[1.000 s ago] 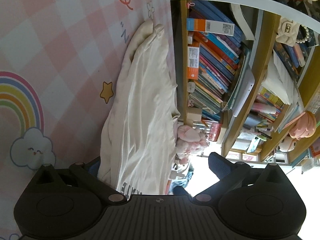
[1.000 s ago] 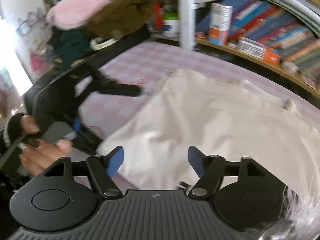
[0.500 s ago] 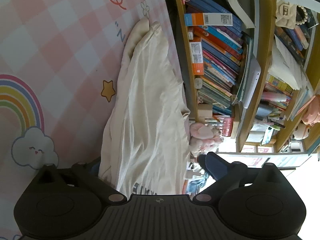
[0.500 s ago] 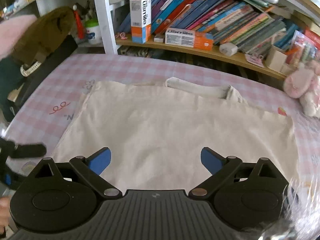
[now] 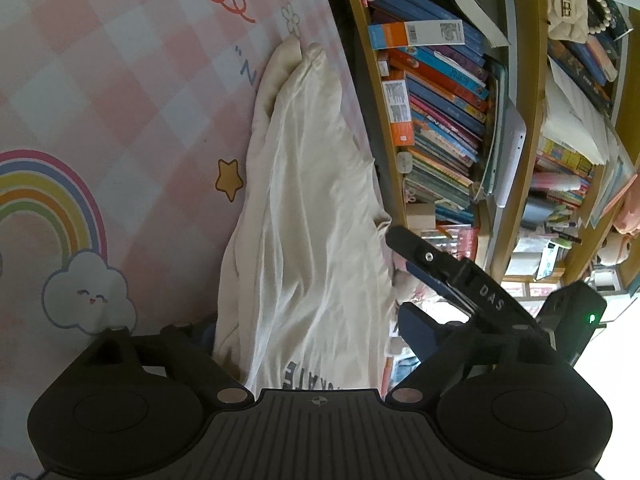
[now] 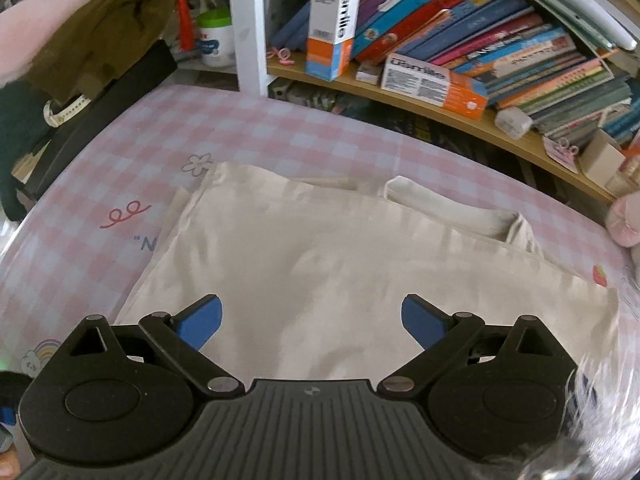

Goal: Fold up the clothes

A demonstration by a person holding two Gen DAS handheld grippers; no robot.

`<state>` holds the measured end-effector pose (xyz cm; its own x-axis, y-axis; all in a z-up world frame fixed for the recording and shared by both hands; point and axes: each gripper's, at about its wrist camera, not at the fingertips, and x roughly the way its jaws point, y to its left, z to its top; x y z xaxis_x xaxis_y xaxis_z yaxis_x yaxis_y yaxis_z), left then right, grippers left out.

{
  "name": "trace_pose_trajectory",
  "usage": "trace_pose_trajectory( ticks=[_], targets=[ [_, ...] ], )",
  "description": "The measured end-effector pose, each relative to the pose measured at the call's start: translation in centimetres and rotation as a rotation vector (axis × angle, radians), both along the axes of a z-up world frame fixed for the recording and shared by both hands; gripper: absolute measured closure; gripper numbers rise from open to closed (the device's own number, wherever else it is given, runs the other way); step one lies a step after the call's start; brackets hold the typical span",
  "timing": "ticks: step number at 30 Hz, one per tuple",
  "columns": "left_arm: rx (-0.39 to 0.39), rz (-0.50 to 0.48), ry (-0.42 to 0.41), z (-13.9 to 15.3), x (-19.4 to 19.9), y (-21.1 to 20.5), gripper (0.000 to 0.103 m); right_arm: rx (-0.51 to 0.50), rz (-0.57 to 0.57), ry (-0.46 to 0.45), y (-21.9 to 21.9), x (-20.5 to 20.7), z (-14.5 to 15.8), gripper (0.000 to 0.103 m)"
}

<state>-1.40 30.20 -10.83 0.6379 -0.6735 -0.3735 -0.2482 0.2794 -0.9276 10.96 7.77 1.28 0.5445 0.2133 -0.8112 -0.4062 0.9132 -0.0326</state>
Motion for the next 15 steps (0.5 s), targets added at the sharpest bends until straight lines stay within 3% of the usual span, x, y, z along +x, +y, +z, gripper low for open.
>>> trace_pose_trajectory(
  ticks=[6,11,15],
  targets=[
    [0.009,-0.006,-0.003,0.0,-0.1,-0.1,0.017,-0.007,0.023,0.027,1.2,1.0,-0.6,0.006],
    [0.077,-0.014,0.027,0.1,-0.3,-0.5,0.037,0.002,0.052,0.058,3.0,2.8,-0.5,0.006],
    [0.052,0.01,0.05,-0.5,-0.9,0.0,0.05,0.002,0.09,0.08,5.6,4.4,0.0,0.006]
  ],
)
